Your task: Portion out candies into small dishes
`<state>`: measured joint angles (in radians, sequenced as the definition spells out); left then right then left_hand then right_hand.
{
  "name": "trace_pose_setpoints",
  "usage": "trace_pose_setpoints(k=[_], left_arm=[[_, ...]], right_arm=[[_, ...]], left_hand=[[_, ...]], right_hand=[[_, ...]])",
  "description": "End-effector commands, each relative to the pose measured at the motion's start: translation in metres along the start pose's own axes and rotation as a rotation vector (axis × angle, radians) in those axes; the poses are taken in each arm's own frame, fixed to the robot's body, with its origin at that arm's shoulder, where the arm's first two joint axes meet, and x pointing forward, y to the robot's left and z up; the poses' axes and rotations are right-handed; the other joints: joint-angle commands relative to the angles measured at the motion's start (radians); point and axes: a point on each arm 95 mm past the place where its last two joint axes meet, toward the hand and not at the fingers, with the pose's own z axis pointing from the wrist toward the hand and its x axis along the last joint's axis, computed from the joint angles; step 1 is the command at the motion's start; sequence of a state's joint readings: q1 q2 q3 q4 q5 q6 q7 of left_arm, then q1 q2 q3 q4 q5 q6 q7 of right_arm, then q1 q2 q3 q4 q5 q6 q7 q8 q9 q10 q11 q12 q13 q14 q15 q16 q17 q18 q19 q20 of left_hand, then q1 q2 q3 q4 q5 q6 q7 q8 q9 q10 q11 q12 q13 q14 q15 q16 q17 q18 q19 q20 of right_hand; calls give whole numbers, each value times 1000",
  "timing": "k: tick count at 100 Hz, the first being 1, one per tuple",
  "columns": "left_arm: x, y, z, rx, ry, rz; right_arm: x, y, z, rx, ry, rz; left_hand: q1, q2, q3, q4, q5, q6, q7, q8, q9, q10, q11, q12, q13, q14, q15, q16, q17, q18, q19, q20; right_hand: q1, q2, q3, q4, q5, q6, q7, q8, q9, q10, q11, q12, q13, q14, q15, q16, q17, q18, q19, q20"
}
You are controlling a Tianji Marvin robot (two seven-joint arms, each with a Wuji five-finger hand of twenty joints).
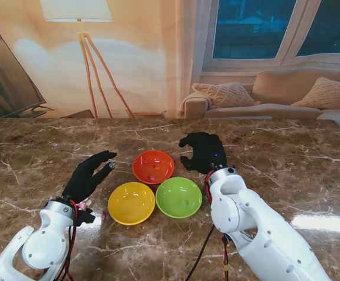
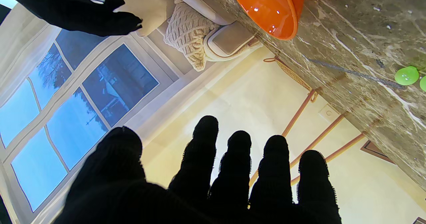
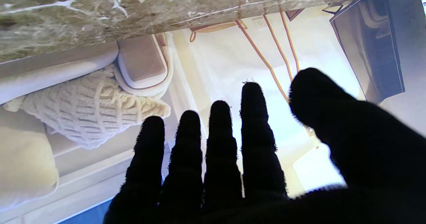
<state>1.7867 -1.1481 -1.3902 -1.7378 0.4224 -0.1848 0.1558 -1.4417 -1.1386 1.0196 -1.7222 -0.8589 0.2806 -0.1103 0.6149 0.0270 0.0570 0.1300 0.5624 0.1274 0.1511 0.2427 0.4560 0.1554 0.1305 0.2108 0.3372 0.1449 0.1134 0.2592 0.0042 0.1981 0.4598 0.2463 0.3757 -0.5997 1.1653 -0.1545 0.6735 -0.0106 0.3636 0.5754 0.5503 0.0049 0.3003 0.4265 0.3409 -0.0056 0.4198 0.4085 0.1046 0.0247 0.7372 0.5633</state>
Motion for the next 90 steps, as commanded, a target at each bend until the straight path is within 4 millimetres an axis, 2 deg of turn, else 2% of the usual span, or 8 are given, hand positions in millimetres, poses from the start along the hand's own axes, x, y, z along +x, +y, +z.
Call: trace_pose_setpoints(k=[1,25,45,70,90], left_arm=[[0,4,-1,-11,-3,-2],[1,5,-1,-19,1,-5],[3,10,1,-32,11,-12],[4,19,4,-68,28,-24],[4,22,8,-88,30,-27]], right_arm=[[-9,-9,-14,42,-18,8],[-40,-13,-58,67,-65,31],[-53,-23,-79,34,-123,73],[-60,-40,-90,-23,-160,103],[-63,-44,-91,-36,-165,116]], left_hand=[[4,5,-25,4,2,-15,-4,16,3,12,-12,2,-20,-17,-20,-15,-17,4,-22,-9],[5,4,-25,4,3,-15,-3,16,3,12,-12,2,-19,-16,-20,-15,-16,4,-22,-9],[4,5,-25,4,2,-16,-3,16,3,11,-12,2,-19,-17,-20,-15,-16,4,-22,-9],[4,5,-24,5,1,-16,-3,16,2,11,-11,2,-19,-16,-20,-15,-16,3,-21,-9],[4,5,-24,5,-2,-17,-4,16,0,8,-11,2,-20,-18,-20,-15,-16,3,-21,-8]], right_hand=[[-51,23,-18,39,-57,21,-32,-20,5,4,-44,-38,36,-15,-52,-38,1,1,-47,-30],[-133,86,-144,43,-145,57,-107,-68,-37,10,-119,-106,35,-13,-160,-93,0,-9,-121,-84],[-154,114,-214,53,-164,56,-123,-89,-45,8,-138,-132,48,-19,-208,-125,11,-30,-168,-118],[-148,108,-219,58,-158,47,-119,-94,-39,7,-143,-143,71,-14,-230,-142,30,-26,-176,-133],[-145,104,-216,59,-156,45,-117,-97,-36,8,-143,-147,76,-17,-234,-145,31,-23,-175,-139]])
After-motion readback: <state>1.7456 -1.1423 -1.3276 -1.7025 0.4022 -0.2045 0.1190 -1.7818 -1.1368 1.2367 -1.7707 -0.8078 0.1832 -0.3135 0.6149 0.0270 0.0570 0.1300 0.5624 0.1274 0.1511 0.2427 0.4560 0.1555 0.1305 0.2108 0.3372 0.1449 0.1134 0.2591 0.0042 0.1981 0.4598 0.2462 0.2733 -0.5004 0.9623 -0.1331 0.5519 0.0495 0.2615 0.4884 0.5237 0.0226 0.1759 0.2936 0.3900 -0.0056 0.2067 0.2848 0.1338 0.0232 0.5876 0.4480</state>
